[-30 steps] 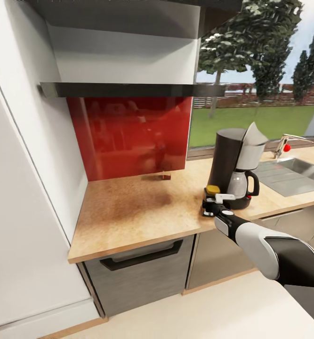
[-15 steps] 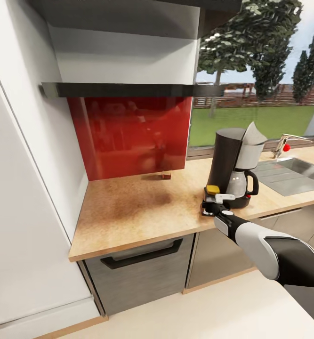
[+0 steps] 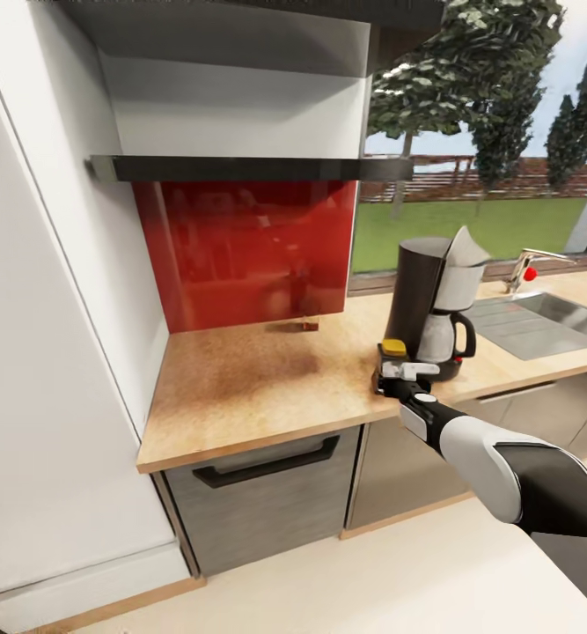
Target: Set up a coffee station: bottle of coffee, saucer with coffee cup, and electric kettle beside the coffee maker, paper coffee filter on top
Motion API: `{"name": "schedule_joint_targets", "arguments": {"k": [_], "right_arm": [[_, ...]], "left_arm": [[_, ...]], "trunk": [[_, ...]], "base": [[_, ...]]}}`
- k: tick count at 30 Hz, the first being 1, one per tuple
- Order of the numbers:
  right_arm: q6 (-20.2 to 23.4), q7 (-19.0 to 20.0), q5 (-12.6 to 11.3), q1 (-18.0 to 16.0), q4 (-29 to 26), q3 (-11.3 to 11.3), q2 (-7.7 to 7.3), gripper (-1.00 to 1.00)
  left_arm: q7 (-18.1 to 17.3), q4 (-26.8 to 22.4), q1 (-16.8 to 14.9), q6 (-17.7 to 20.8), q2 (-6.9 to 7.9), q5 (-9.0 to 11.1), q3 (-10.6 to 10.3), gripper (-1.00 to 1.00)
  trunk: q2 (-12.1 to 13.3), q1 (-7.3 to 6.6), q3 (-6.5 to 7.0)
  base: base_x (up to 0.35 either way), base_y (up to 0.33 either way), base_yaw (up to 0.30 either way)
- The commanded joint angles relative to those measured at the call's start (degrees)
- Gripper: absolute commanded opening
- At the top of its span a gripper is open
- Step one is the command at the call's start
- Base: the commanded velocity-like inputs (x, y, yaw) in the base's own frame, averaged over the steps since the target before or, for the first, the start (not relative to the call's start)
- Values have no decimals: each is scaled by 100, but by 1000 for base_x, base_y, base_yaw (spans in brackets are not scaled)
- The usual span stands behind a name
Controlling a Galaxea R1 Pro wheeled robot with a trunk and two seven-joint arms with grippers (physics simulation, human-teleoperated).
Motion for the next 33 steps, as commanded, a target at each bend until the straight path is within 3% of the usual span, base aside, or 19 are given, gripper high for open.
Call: {"name": "schedule_joint_targets", "arguments": {"k": [1, 8, 33], "right_arm": [[-46, -8, -1, -11, 26, -9, 1, 100], [-43, -8, -1, -11, 26, -8, 1, 100], [-42, -8, -1, -11, 26, -8, 2, 100]], "left_arm": [[-5, -4, 0, -11, -3, 18, 35, 100], [-5, -4, 0, -11, -4, 18, 35, 100], [-10, -4, 0, -11, 3, 18, 48, 100]], "trunk": [[-5, -1, -7], [-5, -1, -7], [-5, -1, -7]], "base": [[-150, 0, 0], [-57, 0, -73], [0, 0, -284]]}}
